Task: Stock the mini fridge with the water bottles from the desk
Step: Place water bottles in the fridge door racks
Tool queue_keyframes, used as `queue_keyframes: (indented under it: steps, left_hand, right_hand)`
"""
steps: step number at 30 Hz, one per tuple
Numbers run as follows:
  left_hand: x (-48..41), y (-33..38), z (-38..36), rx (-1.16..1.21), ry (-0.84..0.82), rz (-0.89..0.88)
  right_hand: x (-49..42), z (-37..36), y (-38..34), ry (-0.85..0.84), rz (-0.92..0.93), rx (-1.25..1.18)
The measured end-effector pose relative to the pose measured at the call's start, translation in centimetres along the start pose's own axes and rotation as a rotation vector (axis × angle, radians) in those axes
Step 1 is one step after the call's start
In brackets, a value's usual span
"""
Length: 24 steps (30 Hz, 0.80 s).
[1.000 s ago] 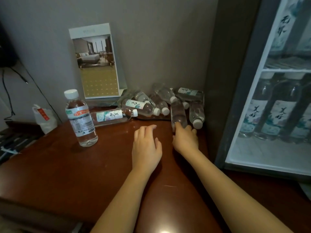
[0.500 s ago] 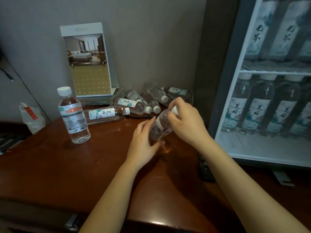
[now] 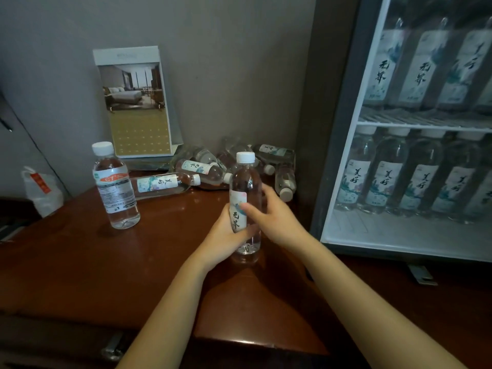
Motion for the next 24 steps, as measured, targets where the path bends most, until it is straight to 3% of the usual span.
queue_keyframes:
  steps: [6, 15, 24]
  left_hand:
    - [0.9, -0.1, 0.3, 0.090, -0.079, 0.083]
    - [4.0, 3.3, 0.0, 0.020, 0.022, -0.036]
    - [7.0, 10.7, -4.4, 0.198, -0.051, -0.144]
  right_hand:
    - [2.2, -1.1, 2.0, -0.086, -0.111, -0.127]
    - [4.6, 1.0, 0.5, -0.174, -0.108, -0.275]
    - [8.5, 9.3, -3.7, -0.067, 0.026, -0.335]
Point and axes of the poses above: each hand's wrist, its own x-axis away from the middle knuckle, its own z-axis out of the back of the hand, y = z × x, the point moved 8 cm from there along -x, towards the middle knuckle, and after that the axes turned 10 degrees about y, right-handed, at the moved point
